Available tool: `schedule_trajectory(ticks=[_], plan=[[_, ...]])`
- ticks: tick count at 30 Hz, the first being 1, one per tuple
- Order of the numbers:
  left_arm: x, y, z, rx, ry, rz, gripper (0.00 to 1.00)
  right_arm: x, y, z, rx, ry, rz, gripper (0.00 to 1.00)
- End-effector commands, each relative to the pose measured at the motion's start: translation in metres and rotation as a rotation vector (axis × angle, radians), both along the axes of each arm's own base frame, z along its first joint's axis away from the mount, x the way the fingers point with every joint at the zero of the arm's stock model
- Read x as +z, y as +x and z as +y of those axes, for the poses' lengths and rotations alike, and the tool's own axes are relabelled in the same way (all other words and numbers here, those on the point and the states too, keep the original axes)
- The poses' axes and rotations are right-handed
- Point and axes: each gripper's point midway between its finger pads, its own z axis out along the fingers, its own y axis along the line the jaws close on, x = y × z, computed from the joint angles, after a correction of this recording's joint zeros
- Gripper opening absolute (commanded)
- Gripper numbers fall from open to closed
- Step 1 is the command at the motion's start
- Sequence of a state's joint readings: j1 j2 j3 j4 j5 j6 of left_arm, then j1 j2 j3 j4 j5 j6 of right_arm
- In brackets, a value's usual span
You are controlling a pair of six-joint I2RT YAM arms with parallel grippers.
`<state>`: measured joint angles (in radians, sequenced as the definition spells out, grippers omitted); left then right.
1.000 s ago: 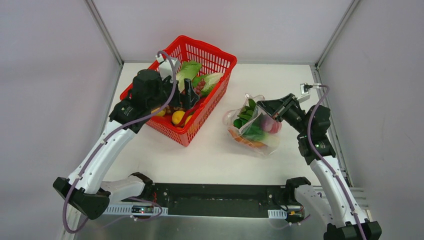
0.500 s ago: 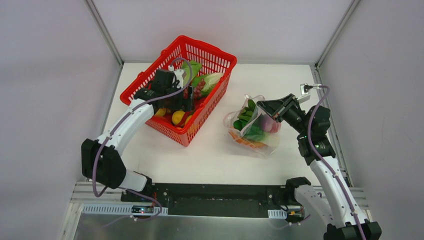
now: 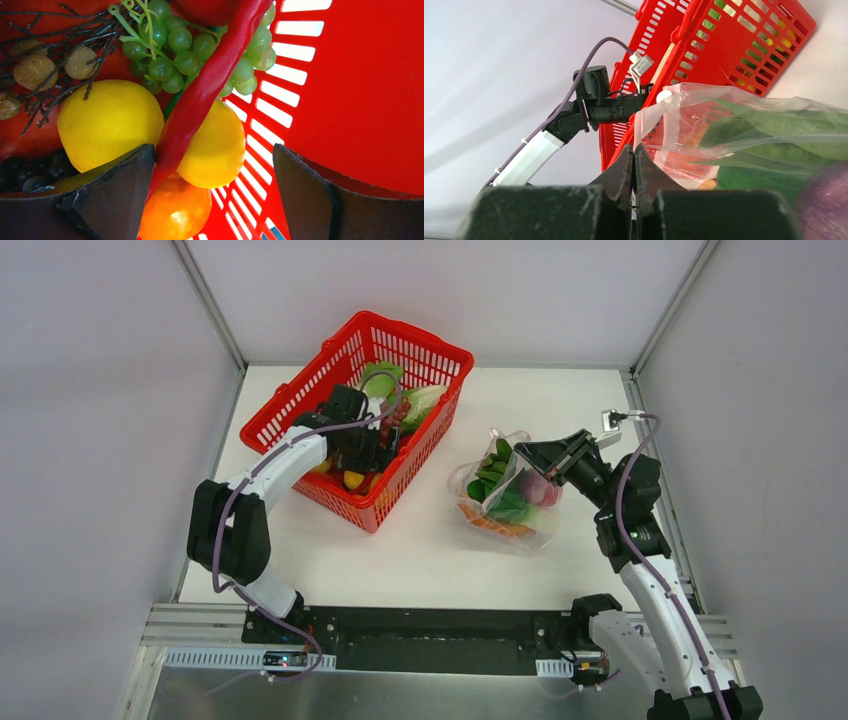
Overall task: Place the food in the zip-top bag and seal the zipper
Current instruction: Pick up the fake fruit from the bin.
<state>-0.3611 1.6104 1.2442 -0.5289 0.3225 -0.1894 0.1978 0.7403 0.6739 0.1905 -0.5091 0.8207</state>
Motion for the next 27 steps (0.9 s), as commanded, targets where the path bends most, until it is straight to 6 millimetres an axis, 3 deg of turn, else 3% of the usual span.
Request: schedule_trajectory(ticks=[1,12,15,21,25,27], plan=[[-0.015,-0.021,-0.001,-0.050,0.017,0.061,0.90,0.026,-0.001,-0.001,-0.005,0.030,-0.095,0.00],[-0.036,-0.036,-0.002,-0.111,0.088,0.141,0.90,0.025,0.000,-0.001,0.000,0.034,-0.095,0.00],[-0.045,-0.043,-0.004,-0.149,0.142,0.174,0.87,0.024,0.000,0.000,0.001,0.034,-0.091,0.00],[-0.044,-0.041,-0.007,-0.121,0.130,0.147,0.54,0.025,-0.001,-0.001,-0.002,0.036,-0.096,0.00],[-0.021,-0.035,-0.006,-0.101,0.118,0.074,0.33,0.026,-0.002,-0.001,0.000,0.034,-0.101,0.00],[-0.004,-0.033,-0.006,-0.094,0.098,0.025,0.29,0.025,-0.001,-0.001,-0.002,0.035,-0.098,0.00]])
